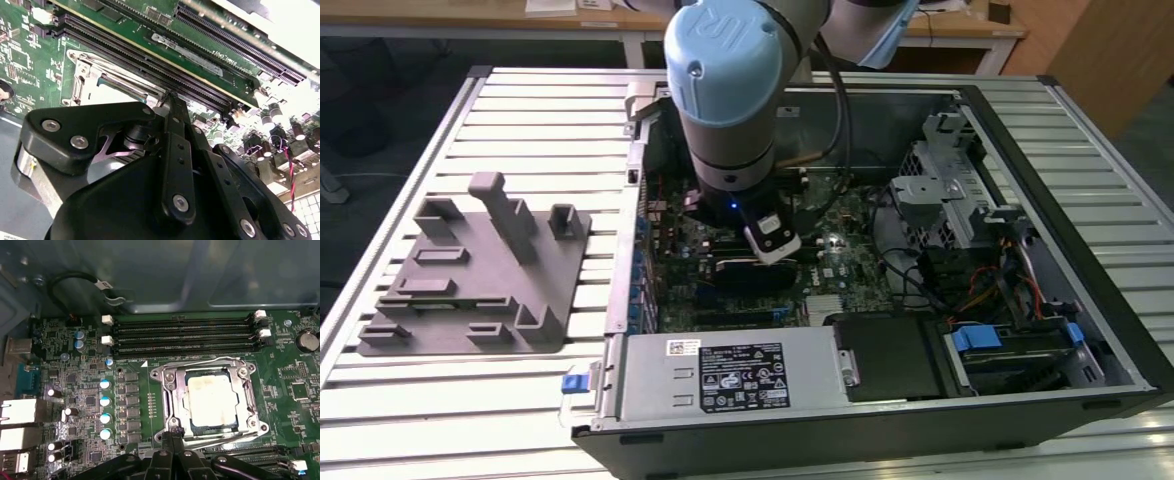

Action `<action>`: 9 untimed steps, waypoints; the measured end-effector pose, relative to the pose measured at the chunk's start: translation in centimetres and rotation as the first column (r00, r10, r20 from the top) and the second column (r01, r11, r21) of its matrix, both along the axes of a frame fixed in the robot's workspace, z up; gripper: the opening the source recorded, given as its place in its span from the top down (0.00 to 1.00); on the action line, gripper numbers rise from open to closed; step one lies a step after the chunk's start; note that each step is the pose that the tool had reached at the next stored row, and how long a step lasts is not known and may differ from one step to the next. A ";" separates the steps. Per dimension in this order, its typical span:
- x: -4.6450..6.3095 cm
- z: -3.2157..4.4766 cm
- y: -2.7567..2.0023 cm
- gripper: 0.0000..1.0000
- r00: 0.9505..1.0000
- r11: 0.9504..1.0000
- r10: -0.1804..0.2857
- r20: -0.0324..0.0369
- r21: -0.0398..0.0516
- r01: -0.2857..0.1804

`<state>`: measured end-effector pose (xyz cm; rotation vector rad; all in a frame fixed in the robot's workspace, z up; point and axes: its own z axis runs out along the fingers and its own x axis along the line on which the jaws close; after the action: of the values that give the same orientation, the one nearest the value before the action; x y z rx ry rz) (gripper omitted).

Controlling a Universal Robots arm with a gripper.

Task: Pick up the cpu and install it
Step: 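Install the second cpu locking lever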

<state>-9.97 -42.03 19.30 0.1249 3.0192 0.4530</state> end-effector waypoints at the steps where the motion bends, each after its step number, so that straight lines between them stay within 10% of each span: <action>1: 0.0 -0.02 -0.04 0.89 1.000 1.000 0.000 0.000 0.001 0.000; 9: -0.3 -0.03 -0.42 0.89 1.000 1.000 0.001 0.000 0.002 -0.001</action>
<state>-10.28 -42.45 19.27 0.1229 3.0188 0.4566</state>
